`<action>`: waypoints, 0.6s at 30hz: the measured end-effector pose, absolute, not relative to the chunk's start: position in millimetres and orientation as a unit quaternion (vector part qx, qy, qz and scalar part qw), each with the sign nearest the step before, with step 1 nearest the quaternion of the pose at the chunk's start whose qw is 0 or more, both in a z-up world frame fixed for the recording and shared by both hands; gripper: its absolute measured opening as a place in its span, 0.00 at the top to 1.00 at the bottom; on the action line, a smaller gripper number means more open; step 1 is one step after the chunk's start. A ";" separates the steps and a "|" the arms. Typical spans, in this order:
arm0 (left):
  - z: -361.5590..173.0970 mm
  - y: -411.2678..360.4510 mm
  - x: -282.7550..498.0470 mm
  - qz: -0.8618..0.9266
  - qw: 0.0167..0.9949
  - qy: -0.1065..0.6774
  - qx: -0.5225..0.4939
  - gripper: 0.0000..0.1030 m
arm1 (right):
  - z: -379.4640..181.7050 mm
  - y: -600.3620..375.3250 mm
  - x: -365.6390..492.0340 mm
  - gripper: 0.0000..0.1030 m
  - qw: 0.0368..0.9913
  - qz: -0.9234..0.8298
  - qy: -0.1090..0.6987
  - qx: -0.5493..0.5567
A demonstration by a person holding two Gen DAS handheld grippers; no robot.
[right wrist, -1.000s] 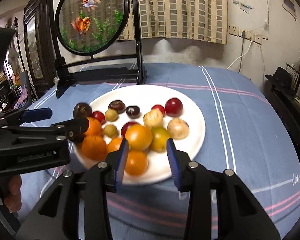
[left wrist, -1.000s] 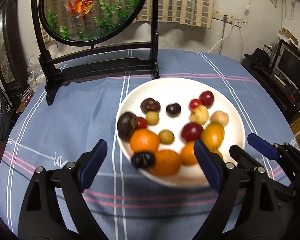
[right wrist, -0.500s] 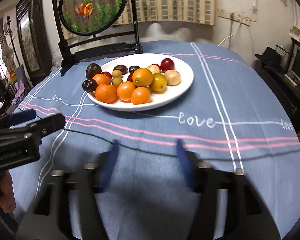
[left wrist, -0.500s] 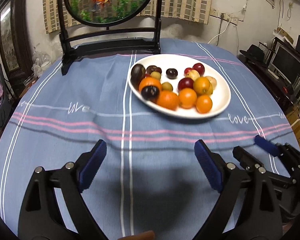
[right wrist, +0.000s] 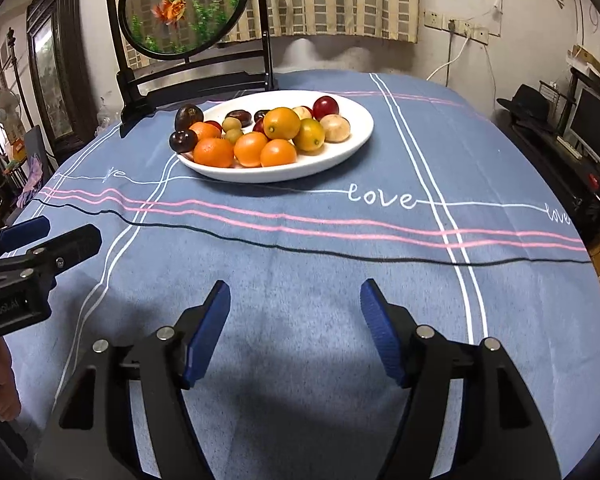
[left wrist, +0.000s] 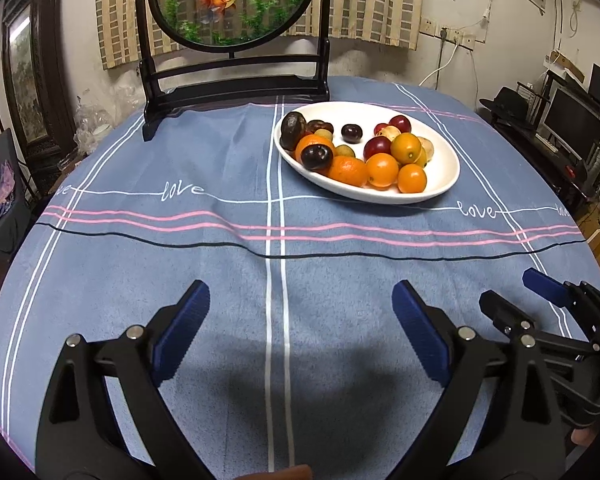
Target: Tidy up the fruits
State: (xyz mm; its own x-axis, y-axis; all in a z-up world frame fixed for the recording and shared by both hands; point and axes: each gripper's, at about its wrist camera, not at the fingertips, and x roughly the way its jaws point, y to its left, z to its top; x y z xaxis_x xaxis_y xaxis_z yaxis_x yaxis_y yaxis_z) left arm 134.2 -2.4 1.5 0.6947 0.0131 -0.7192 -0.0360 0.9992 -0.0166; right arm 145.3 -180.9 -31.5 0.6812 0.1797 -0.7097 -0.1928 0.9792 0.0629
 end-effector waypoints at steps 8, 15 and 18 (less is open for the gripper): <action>-7.3 -2.1 137.2 0.014 0.918 0.396 -0.015 0.07 | -33.1 -184.8 143.0 0.34 0.918 0.102 0.384 -0.008; -13.0 -2.2 138.6 0.016 0.921 0.390 -0.015 0.06 | -32.4 -186.3 141.3 0.34 0.921 0.112 0.372 -0.001; -15.1 -3.5 139.9 0.012 0.921 0.390 -0.013 0.06 | -31.7 -186.1 140.9 0.34 0.923 0.115 0.368 0.000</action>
State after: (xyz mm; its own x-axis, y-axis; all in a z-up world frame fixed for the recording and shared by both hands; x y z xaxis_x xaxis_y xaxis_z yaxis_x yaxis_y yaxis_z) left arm 139.9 -3.5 -15.1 0.6950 0.0118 -0.7189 -0.0323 0.9994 -0.0148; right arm 140.9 -186.1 -31.7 0.7023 0.2119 -0.6796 -0.2124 0.9736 0.0840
